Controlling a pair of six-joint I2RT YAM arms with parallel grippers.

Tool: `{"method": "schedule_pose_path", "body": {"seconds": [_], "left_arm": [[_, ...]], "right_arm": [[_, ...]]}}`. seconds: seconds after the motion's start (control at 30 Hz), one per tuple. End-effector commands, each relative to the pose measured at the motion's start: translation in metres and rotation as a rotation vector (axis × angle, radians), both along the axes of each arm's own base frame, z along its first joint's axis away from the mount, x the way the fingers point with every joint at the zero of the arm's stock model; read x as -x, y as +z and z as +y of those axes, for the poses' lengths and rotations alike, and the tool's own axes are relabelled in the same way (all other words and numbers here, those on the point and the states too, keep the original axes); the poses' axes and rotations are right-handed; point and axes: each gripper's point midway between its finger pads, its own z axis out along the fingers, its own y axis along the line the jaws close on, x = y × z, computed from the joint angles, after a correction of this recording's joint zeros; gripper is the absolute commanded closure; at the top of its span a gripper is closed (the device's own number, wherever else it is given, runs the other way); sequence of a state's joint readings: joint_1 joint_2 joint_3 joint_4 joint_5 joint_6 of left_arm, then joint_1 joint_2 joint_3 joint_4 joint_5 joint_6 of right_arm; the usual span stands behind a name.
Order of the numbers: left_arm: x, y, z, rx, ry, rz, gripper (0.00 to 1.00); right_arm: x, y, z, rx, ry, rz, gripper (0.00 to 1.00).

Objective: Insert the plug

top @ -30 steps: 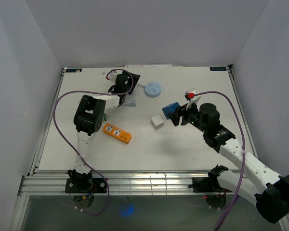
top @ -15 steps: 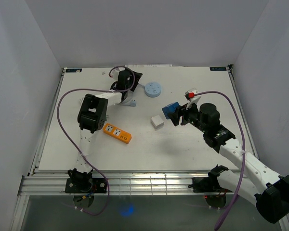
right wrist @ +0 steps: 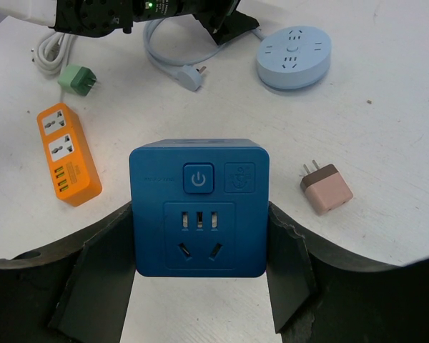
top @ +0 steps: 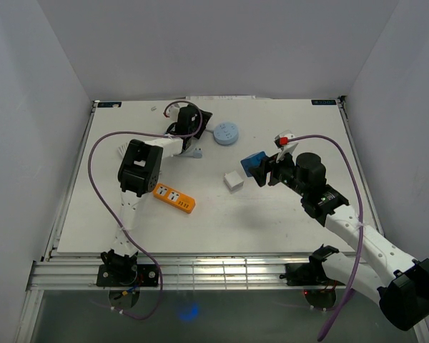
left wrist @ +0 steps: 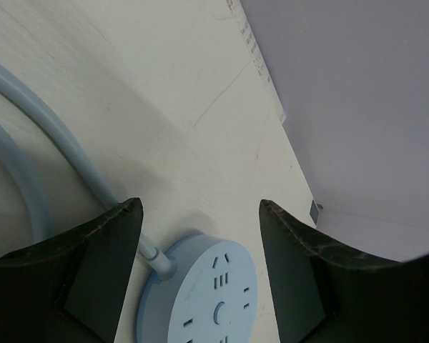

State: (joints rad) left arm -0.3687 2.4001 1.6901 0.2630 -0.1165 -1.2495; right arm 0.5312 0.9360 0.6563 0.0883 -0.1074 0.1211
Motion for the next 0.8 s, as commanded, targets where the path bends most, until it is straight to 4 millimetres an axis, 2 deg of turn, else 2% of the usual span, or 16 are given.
{"method": "schedule_pose_path", "body": {"seconds": [0.0,0.2,0.4,0.43,0.47,0.5,0.57,0.6,0.67,0.7,0.77], "left_arm": [[0.01,0.026,0.004,-0.05,-0.015,-0.02,0.22],[0.012,0.023,-0.009,-0.038,-0.076,-0.019,0.24],[0.034,0.011,-0.003,-0.114,-0.066,0.028,0.25],[0.039,0.013,-0.004,-0.109,-0.082,0.029,0.25],[0.047,0.004,-0.005,-0.104,-0.099,0.046,0.25],[0.055,0.004,-0.013,-0.102,-0.132,0.037,0.25],[0.066,0.016,-0.025,-0.095,-0.181,-0.007,0.25],[0.079,0.006,-0.03,-0.109,-0.207,0.004,0.25],[0.09,0.011,-0.039,-0.12,-0.259,-0.024,0.25],[0.099,0.002,-0.038,-0.147,-0.279,-0.014,0.25],[0.111,0.0,-0.039,-0.154,-0.315,-0.012,0.25]], "right_arm": [[-0.006,0.03,0.003,-0.06,-0.001,-0.099,0.92],[-0.004,0.03,0.004,-0.07,0.006,-0.091,0.92],[0.0,0.034,0.002,-0.083,0.004,-0.094,0.92],[0.001,0.035,0.002,-0.086,0.004,-0.095,0.92],[0.001,0.036,0.001,-0.087,0.004,-0.094,0.92],[0.002,0.036,0.001,-0.089,0.005,-0.093,0.92],[0.002,0.034,0.001,-0.089,0.002,-0.091,0.92],[0.001,0.034,0.0,-0.09,-0.004,-0.086,0.92],[-0.004,0.031,-0.001,-0.075,-0.029,-0.059,0.92],[-0.008,0.023,0.001,-0.054,-0.029,-0.029,0.92],[-0.009,0.012,0.004,-0.015,-0.016,0.025,0.92]]}}
